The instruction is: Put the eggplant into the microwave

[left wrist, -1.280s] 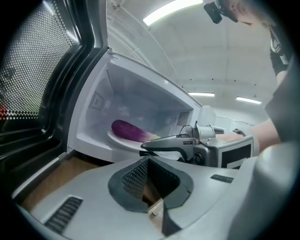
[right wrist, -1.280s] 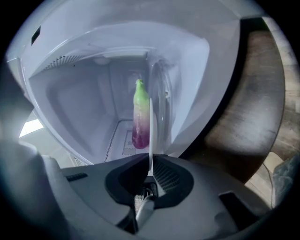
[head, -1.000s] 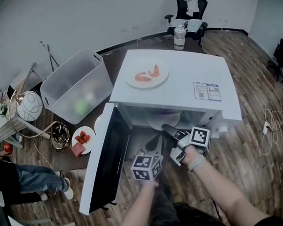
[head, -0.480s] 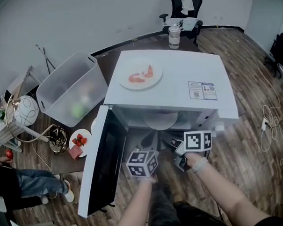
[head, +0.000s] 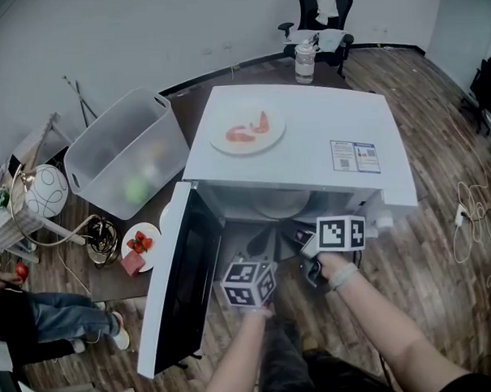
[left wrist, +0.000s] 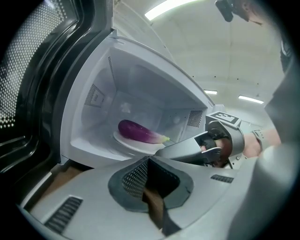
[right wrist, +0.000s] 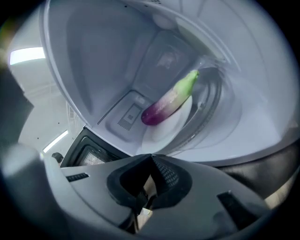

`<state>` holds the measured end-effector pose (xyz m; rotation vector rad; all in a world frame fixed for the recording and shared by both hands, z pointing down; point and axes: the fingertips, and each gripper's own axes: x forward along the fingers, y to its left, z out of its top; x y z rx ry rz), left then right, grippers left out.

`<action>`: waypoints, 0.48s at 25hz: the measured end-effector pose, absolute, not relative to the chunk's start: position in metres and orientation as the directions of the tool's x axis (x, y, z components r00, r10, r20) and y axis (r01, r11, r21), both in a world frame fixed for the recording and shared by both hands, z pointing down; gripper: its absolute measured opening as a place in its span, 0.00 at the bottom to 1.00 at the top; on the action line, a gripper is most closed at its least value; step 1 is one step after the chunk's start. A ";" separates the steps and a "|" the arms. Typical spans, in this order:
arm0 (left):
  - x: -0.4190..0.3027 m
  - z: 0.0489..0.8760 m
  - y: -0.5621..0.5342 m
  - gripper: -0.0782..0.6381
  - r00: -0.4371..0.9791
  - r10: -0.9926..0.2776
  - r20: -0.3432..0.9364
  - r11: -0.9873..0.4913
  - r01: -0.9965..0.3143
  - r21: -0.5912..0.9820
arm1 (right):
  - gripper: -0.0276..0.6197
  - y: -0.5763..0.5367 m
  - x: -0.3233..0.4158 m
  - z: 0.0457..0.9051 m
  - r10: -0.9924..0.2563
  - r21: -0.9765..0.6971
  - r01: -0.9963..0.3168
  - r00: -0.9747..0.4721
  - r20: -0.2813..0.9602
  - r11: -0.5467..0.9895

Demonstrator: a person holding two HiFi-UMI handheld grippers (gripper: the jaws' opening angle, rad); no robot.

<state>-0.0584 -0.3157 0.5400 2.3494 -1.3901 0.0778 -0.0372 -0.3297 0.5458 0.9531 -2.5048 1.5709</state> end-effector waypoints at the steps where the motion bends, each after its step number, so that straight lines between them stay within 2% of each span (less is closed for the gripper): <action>1: -0.059 0.541 -0.315 0.11 0.501 -0.828 0.252 -0.419 -0.851 0.316 | 0.04 -0.331 -0.038 0.546 -0.480 -0.813 -0.504 -0.813 0.331 0.292; 12: -0.062 0.540 -0.318 0.11 0.492 -0.834 0.248 -0.412 -0.856 0.312 | 0.04 -0.333 -0.043 0.545 -0.485 -0.817 -0.487 -0.820 0.305 0.309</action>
